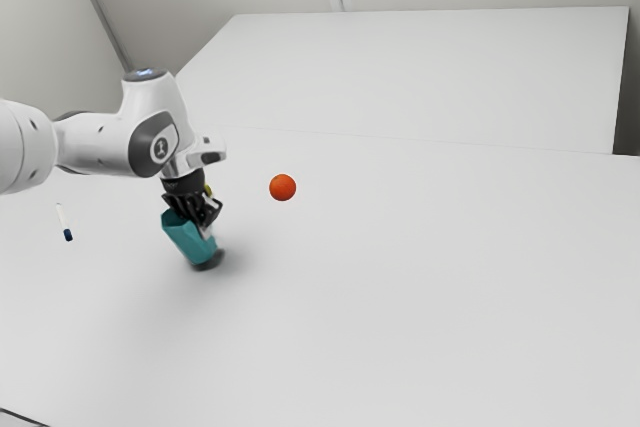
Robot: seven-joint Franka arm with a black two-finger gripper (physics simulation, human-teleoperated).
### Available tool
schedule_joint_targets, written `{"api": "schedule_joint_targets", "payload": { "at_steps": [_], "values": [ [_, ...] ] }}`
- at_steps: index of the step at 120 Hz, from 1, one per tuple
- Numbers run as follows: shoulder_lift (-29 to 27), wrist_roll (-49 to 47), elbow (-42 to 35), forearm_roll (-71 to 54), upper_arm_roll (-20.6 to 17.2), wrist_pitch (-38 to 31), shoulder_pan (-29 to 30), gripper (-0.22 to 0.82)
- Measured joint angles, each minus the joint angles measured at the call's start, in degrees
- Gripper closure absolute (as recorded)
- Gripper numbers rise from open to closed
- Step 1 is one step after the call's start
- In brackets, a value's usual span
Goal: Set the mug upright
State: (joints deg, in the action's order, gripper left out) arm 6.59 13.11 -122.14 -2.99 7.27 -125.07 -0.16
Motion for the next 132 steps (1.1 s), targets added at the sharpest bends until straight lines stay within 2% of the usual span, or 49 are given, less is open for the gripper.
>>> {"api": "schedule_joint_targets", "payload": {
  "at_steps": [60, 81, 93, 110, 132],
  "values": [
    [3.2, -3.1, 1.7, -5.0, 0.0, -0.2, -1.0, 0.78],
    [3.4, -3.3, 2.0, -5.5, 0.0, 0.0, -1.2, 0.41],
    [3.0, -3.3, 3.0, -6.2, 0.0, 0.3, -1.3, 0.25],
    [1.7, -3.3, 4.9, -6.8, -0.1, 1.6, -1.4, 0.13],
    [-2.1, -3.3, 7.2, -6.0, 0.1, 4.2, -1.5, 0.06]
  ]
}}
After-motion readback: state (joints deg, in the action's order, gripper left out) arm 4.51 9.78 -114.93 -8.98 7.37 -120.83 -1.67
